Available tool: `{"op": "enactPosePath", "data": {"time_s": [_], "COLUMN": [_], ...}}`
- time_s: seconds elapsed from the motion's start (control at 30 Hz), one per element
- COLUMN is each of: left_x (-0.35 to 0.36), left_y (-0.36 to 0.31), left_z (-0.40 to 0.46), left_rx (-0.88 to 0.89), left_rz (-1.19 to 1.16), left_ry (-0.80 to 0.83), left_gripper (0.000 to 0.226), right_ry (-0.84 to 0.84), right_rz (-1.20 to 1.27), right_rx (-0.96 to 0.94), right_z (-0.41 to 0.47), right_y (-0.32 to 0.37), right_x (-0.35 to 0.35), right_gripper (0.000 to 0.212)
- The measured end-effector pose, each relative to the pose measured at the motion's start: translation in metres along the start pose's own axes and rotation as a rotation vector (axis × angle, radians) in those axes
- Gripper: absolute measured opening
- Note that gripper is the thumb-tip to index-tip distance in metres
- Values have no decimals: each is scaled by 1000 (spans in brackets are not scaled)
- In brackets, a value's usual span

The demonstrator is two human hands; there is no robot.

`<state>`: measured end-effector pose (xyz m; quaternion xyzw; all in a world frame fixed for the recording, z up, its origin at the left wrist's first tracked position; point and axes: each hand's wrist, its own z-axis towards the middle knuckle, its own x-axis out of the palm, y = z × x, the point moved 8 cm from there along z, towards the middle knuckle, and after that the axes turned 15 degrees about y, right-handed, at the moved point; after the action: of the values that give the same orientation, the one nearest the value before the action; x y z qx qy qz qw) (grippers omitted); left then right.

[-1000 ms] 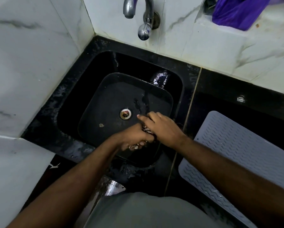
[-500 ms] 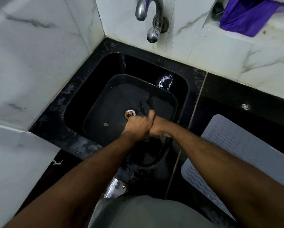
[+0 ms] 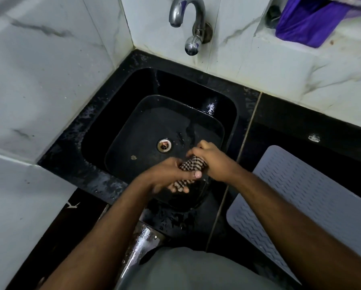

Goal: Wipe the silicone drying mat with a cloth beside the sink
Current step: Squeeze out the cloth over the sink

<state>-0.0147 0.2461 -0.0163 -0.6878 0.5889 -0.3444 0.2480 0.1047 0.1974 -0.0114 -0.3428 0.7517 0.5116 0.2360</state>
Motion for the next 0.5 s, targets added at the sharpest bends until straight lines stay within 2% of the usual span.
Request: {"op": "enactPosePath", "data": {"time_s": [0.07, 0.13, 0.23, 0.3, 0.4, 0.47, 0.5], "left_x": [17, 29, 53, 66, 63, 48, 43], "left_y": [5, 11, 14, 14, 6, 1, -1], "left_z": [-6, -8, -6, -5, 0, 3, 2], "left_rx": [66, 85, 68, 64, 166, 286, 332], "left_rz": [-278, -516, -728, -725, -618, -454, -337], "left_ry": [94, 121, 175, 164, 4, -155, -198], "left_gripper": [63, 59, 56, 42, 33, 31, 32], "right_ry": [-109, -275, -488, -527, -435, -456, -524], "right_rz": [-45, -133, -281, -362, -384, -246, -60], "right_rx": [-87, -76, -35, -41, 48, 181, 224], "right_z": [-24, -46, -77, -87, -91, -96, -102], "right_y": [6, 9, 12, 13, 0, -14, -22], "right_x": [-6, -14, -17, -11, -7, -10, -11], "right_gripper": [44, 47, 46, 48, 53, 52, 50]}}
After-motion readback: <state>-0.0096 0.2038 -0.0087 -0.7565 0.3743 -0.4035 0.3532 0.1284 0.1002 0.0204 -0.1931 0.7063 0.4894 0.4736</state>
